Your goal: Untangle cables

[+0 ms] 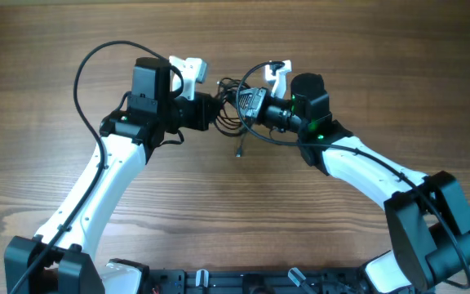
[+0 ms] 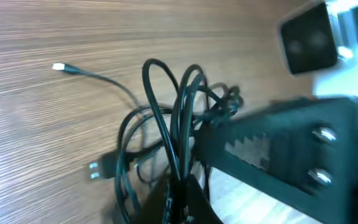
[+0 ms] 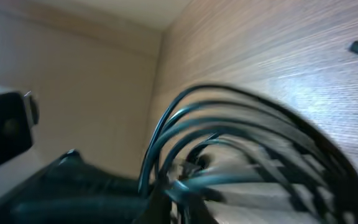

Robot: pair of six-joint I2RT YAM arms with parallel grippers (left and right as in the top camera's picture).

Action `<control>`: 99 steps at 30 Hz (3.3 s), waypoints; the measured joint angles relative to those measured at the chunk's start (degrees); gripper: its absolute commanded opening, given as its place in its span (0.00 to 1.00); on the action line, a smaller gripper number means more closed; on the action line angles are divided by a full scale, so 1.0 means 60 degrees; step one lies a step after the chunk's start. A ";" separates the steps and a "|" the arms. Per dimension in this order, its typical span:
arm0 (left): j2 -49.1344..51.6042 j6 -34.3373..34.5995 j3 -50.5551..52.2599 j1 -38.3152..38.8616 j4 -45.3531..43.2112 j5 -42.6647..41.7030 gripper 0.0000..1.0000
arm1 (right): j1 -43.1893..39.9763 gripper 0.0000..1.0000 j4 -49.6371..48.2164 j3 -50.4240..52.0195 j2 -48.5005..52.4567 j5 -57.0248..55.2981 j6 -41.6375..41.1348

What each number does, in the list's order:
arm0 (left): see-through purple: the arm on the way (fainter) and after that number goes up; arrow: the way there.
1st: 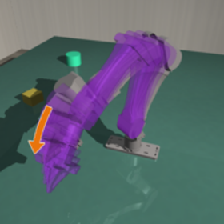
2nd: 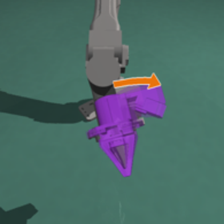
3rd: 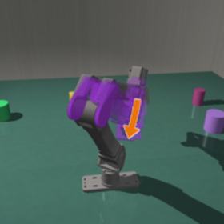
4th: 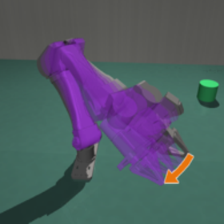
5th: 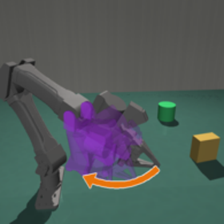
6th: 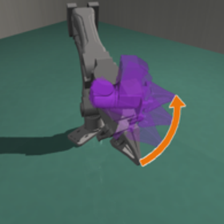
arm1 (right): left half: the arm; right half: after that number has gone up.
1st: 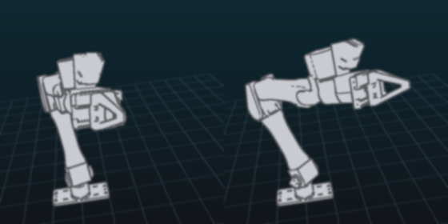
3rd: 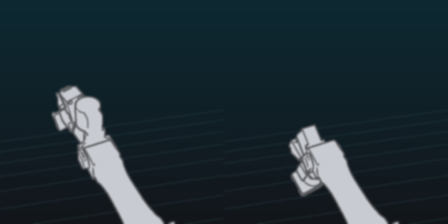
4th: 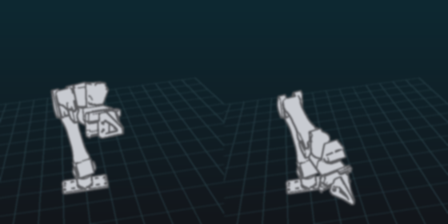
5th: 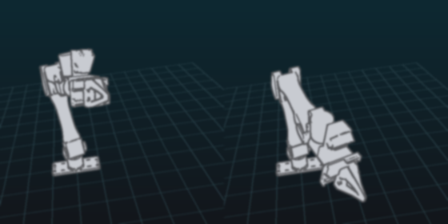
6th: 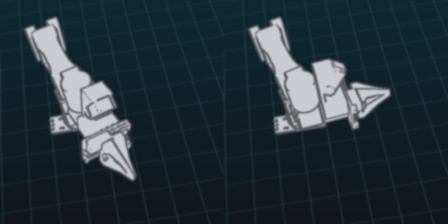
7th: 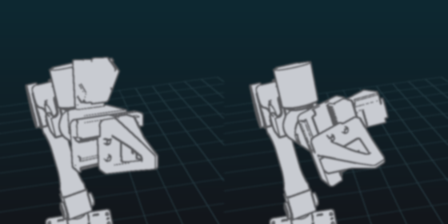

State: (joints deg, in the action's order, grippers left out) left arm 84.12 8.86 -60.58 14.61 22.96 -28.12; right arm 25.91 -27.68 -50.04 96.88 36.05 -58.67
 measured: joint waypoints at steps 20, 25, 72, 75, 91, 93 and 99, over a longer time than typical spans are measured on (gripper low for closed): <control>0.1020 0.0288 0.0000 0.0000 -0.0244 0.1290 0.04 | -0.2157 0.04 -0.0026 0.0000 -0.0703 0.3351 0.0291; 0.1064 0.0288 0.0000 0.0018 -0.0266 0.1326 0.04 | -0.2889 0.04 0.0004 0.0000 -0.0772 0.3719 -0.0015; 0.1075 -0.0721 0.0000 0.0018 -0.0342 -0.0597 0.04 | 0.0240 0.19 0.2958 0.0004 -0.0441 -0.1708 -0.0262; 0.1075 -0.0721 0.0000 0.0018 -0.0342 -0.0634 0.04 | 0.0259 0.20 0.2860 0.0004 -0.0339 -0.1989 -0.0364; 0.1075 -0.0721 0.0000 0.0018 -0.0346 -0.0663 0.04 | 0.1158 0.30 0.1825 0.0004 0.0412 -0.3847 0.1311; 0.1075 -0.0721 0.0000 0.0018 -0.0346 -0.0663 0.04 | 0.1158 0.30 0.1829 0.0004 0.0477 -0.3894 0.2080; 0.1075 -0.0721 0.0000 0.0018 -0.0346 -0.0663 0.04 | 0.1158 0.30 0.1814 0.0004 0.0492 -0.3850 0.4229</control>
State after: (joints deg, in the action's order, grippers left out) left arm 90.56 4.54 -60.58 14.72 20.88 -32.10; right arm 32.86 -16.80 -50.02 99.83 12.95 -33.30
